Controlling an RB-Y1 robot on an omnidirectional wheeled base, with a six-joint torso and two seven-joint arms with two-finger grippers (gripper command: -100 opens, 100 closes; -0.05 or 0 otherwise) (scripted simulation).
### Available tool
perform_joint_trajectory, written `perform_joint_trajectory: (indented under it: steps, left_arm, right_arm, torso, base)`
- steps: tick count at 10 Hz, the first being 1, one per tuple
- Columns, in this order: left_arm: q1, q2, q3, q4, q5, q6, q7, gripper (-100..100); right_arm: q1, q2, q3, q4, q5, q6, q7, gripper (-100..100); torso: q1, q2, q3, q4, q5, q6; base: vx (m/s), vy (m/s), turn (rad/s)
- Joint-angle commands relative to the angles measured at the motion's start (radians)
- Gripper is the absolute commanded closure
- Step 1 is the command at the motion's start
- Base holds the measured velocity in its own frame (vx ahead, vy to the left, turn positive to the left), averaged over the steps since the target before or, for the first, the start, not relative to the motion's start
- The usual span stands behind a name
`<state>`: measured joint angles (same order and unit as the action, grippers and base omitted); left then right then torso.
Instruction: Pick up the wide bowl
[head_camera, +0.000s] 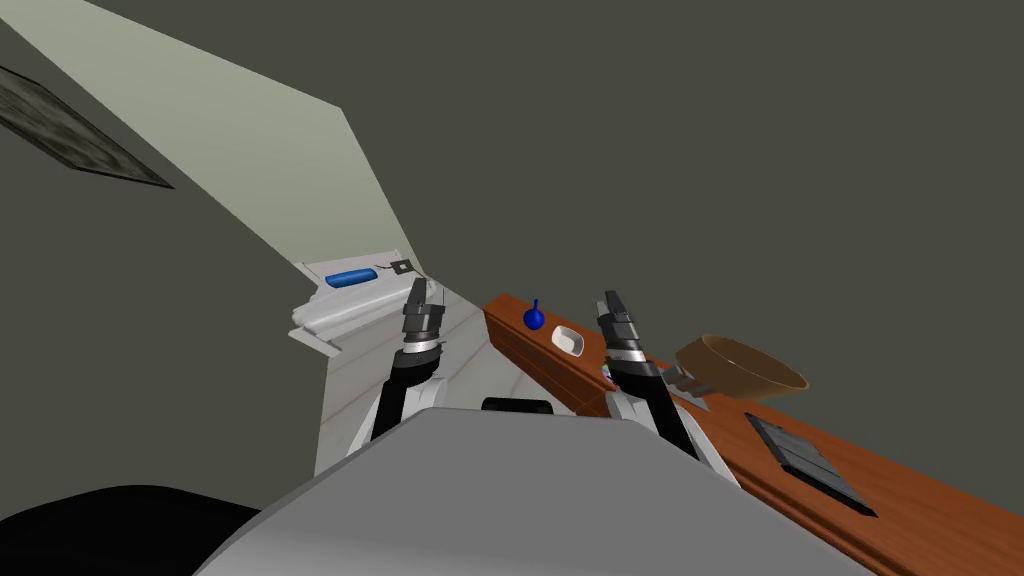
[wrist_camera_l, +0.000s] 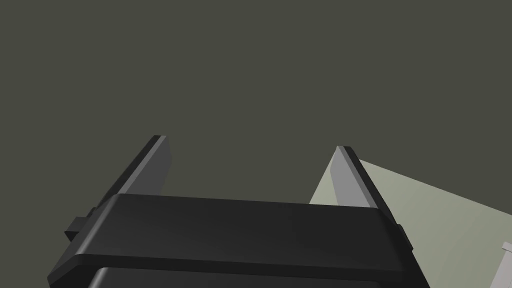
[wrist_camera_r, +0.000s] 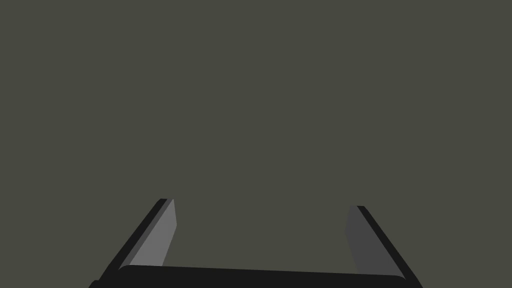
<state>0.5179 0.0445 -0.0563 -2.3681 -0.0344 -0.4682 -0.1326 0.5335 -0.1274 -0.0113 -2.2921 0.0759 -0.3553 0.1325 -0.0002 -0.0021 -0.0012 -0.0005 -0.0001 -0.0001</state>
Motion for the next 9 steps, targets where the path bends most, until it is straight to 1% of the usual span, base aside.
perform_joint_trajectory:
  steps: [1,3,4,6,7,8,9]
  left_arm:
    - [0.0,0.0,0.0,0.0,0.0,0.0,0.0,0]
    - [0.0,0.0,0.0,0.0,0.0,0.0,0.0,0]
    - [0.0,0.0,0.0,0.0,0.0,0.0,0.0,0]
    - [0.0,0.0,0.0,0.0,0.0,0.0,0.0,0]
    - [0.0,0.0,0.0,0.0,0.0,0.0,0.0,0]
    - [0.0,0.0,0.0,0.0,0.0,0.0,0.0,0]
    - [0.0,0.0,0.0,0.0,0.0,0.0,0.0,0]
  right_arm:
    - [0.002,-0.027,-0.022,0.033,0.029,0.007,0.049,-100]
    - [0.005,-0.048,-0.05,0.082,0.072,0.014,0.107,-100]
    - [0.005,-0.048,-0.05,0.082,0.072,0.014,0.115,-100]
    - [0.009,-0.06,-0.081,0.136,0.121,0.022,0.179,-100]
    - [0.009,-0.06,-0.081,0.136,0.121,0.022,0.19,-100]
    - [0.011,-0.063,-0.097,0.165,0.147,0.026,0.227,-100]
    - [0.011,-0.063,-0.097,0.165,0.147,0.026,0.23,-100]
  torso:
    - [0.0,0.0,0.0,0.0,0.0,0.0]
    - [0.0,0.0,0.0,0.0,0.0,0.0]
    - [0.0,0.0,0.0,0.0,0.0,0.0]
    - [0.001,0.001,0.0,0.0,0.0,0.0]
    - [0.001,0.001,0.0,0.0,0.0,0.0]
    - [0.001,0.001,0.001,0.0,0.0,0.0]
    - [0.001,0.001,0.0,0.0,0.0,0.0]
  base:
    - [0.03,0.004,0.124]
    - [0.03,0.008,0.156]
    - [0.019,0.007,0.04]
    - [0.017,0.011,0.141]
    - [0.015,0.007,0.06]
    - [0.015,0.011,0.097]
    - [0.012,0.007,0.077]
